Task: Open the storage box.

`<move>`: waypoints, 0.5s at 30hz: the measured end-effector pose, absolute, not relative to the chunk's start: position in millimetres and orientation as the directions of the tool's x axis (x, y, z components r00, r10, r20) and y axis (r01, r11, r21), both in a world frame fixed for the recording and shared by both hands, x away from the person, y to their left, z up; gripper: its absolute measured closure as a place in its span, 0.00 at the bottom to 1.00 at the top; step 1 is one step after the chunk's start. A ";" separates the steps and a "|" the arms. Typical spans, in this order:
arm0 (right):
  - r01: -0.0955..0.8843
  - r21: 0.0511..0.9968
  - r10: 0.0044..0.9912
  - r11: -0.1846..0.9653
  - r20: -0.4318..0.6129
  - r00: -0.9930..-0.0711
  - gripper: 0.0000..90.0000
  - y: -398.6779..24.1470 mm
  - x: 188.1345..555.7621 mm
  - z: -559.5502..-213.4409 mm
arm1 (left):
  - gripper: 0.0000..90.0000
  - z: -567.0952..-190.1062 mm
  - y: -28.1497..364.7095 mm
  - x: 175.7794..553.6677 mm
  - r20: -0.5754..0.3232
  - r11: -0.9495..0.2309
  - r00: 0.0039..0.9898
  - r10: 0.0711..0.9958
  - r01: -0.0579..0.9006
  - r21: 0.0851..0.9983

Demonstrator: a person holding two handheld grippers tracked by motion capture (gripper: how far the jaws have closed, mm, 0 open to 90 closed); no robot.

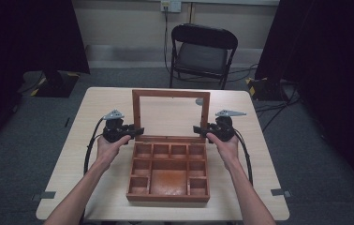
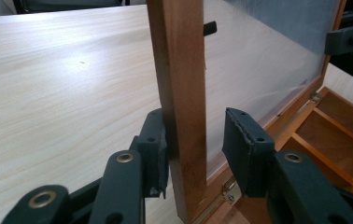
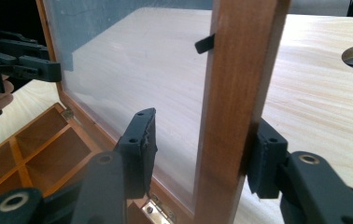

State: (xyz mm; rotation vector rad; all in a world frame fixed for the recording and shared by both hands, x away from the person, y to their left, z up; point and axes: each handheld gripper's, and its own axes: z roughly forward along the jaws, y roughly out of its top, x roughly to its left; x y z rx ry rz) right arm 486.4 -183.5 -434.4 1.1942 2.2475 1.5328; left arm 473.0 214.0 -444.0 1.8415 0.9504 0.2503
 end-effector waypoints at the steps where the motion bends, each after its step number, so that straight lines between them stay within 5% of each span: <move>1: 0.519 0.841 0.694 0.152 0.282 -0.662 0.56 -182.9 487.2 -434.2 | 0.67 -444.2 214.1 473.3 -0.238 -0.185 0.669 0.705 0.497 0.848; 15: 0.535 0.832 0.708 0.151 0.287 -0.645 0.54 -179.2 494.3 -439.6 | 0.66 -448.2 214.9 478.3 -0.252 -0.189 0.665 0.703 0.516 0.835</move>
